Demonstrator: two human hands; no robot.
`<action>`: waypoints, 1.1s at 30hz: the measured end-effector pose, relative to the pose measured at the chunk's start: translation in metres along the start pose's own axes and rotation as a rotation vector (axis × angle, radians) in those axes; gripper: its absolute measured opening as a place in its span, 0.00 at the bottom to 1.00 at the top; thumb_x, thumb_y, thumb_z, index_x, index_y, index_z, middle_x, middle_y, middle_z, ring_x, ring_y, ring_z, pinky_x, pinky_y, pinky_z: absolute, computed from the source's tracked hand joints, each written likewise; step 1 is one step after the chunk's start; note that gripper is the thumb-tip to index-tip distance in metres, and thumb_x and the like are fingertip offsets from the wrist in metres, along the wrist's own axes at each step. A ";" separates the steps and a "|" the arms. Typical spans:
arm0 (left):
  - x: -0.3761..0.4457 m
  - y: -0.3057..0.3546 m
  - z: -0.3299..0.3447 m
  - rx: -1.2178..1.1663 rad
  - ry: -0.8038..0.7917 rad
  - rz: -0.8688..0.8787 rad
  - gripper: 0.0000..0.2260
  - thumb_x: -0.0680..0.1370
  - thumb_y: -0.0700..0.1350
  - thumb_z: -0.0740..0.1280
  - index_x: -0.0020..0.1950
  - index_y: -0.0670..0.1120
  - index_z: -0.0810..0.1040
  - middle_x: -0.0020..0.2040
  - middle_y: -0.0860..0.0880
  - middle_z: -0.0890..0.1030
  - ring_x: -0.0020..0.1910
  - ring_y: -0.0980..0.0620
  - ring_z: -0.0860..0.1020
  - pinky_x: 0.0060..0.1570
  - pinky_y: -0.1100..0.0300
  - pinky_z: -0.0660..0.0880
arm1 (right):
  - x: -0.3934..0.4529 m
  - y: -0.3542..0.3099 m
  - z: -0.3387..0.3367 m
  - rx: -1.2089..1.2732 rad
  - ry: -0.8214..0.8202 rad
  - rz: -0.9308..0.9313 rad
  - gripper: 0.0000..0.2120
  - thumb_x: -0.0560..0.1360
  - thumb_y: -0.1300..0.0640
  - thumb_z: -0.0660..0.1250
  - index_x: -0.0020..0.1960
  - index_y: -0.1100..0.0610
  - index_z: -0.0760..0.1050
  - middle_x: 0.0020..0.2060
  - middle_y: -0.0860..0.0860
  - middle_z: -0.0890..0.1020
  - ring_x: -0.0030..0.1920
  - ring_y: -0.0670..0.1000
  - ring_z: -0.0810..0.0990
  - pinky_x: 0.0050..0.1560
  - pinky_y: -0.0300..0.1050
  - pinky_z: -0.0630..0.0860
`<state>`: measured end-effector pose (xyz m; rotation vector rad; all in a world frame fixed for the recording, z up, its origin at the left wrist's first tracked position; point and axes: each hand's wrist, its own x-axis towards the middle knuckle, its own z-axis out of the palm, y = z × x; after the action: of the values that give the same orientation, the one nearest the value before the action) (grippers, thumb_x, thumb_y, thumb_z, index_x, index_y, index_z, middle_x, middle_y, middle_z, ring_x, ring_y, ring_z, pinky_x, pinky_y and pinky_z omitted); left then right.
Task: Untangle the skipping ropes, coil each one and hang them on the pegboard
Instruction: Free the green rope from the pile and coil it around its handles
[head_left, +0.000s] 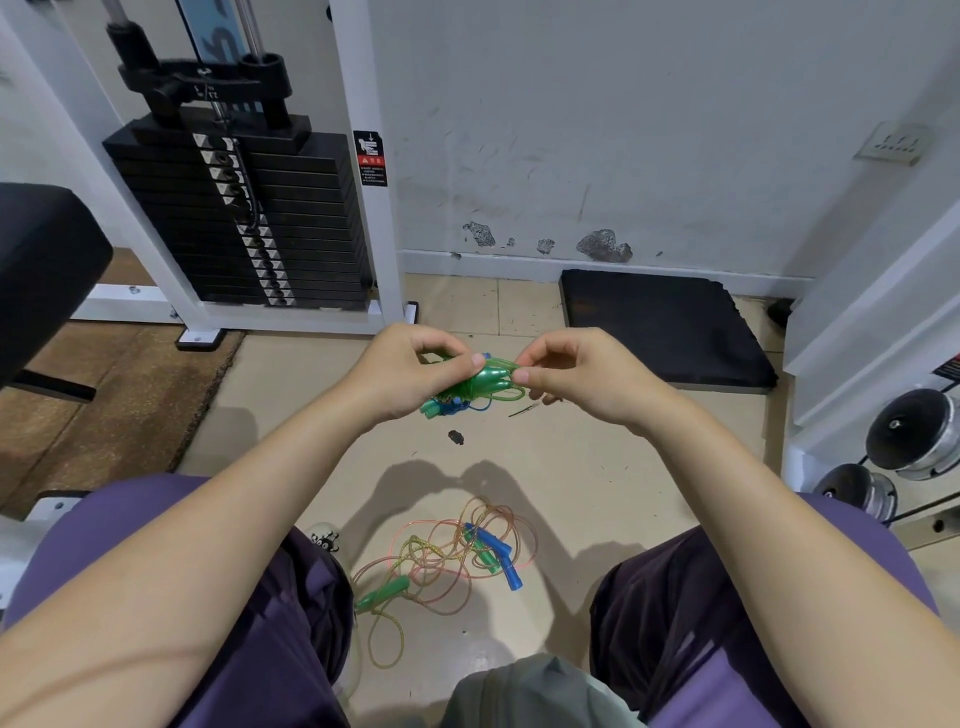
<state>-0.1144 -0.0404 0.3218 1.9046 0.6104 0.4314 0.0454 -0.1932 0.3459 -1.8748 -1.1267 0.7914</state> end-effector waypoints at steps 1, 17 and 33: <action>0.000 -0.001 0.000 0.007 0.002 0.006 0.05 0.75 0.48 0.74 0.40 0.52 0.85 0.34 0.59 0.83 0.33 0.63 0.78 0.38 0.67 0.75 | 0.000 0.000 -0.001 -0.047 0.008 0.012 0.07 0.74 0.56 0.74 0.46 0.59 0.82 0.34 0.49 0.81 0.34 0.45 0.75 0.39 0.41 0.73; 0.005 -0.007 0.001 0.006 -0.009 -0.051 0.07 0.77 0.51 0.72 0.40 0.51 0.84 0.34 0.59 0.83 0.36 0.56 0.80 0.36 0.63 0.70 | -0.004 -0.001 -0.009 0.158 -0.005 0.053 0.13 0.82 0.54 0.62 0.50 0.62 0.81 0.48 0.56 0.82 0.40 0.52 0.78 0.38 0.47 0.79; 0.003 -0.002 0.001 0.013 0.005 -0.038 0.06 0.77 0.51 0.72 0.41 0.52 0.84 0.34 0.61 0.82 0.34 0.61 0.79 0.35 0.68 0.70 | 0.001 0.009 -0.008 0.232 -0.102 0.217 0.08 0.70 0.64 0.75 0.48 0.64 0.82 0.37 0.54 0.83 0.37 0.49 0.79 0.40 0.42 0.79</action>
<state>-0.1120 -0.0390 0.3191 1.9017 0.6530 0.4091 0.0556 -0.1975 0.3421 -1.7942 -0.8590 1.1021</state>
